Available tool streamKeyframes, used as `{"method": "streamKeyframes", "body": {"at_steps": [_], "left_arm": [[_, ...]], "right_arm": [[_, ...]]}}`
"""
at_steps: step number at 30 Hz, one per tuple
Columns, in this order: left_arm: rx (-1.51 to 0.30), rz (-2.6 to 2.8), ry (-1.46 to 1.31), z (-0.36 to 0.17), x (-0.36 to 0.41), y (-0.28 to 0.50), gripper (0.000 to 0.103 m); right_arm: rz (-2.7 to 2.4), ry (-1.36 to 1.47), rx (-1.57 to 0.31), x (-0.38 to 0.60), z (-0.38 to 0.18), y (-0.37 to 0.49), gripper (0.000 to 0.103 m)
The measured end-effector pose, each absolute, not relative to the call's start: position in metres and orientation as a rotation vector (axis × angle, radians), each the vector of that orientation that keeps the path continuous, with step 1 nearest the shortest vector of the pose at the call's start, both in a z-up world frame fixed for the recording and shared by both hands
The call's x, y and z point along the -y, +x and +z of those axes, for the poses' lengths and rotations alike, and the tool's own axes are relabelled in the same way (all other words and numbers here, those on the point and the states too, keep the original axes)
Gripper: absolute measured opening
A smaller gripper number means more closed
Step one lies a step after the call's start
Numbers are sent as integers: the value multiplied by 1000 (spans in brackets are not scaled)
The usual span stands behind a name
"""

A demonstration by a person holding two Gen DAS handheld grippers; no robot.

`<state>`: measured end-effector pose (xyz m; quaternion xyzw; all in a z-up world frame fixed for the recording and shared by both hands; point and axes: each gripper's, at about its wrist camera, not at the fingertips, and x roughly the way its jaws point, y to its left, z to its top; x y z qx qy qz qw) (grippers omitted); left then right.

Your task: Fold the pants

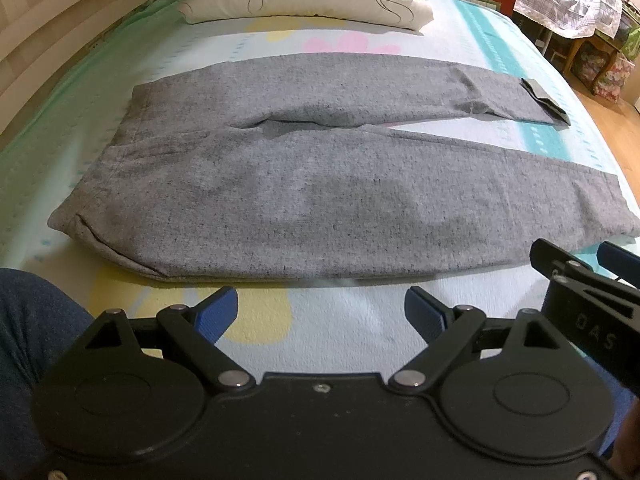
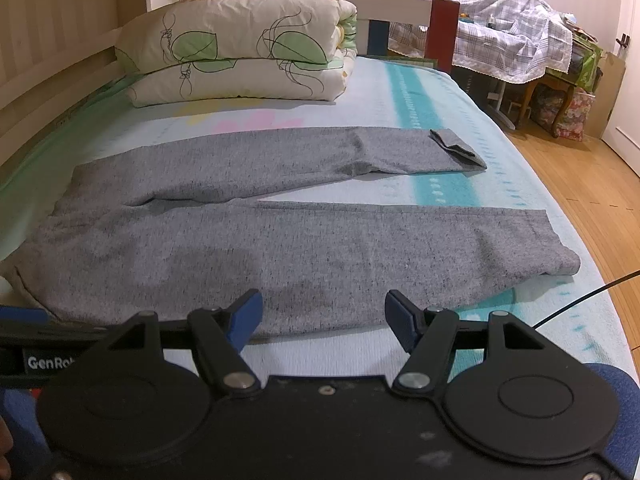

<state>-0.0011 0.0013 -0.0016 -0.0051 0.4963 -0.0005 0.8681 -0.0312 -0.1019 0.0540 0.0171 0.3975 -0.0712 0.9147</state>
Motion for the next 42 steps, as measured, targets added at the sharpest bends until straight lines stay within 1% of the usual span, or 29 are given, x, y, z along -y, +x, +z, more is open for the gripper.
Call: {"method": "streamKeyframes", "body": {"at_steps": [25,27,32,37,42], "left_arm": [[-1058,-26,-24,-5,-4,1,91],[-1065,-53,-26,-3,-8,5,88],[-1039,-56,-9,16,-33,27,86],[-956,7,102,46,-65,58,87],[-958,60,133,61,-98,104,87]], "right_arm": [[-142,36,-825,101,53,-30,68],[-141,36,-829,102,53,-27,68],[-160,38,-846,116,57,-10,68],[-198,23,-851,142,62,20,68],[-254,32,-844,177,65,60,68]]}}
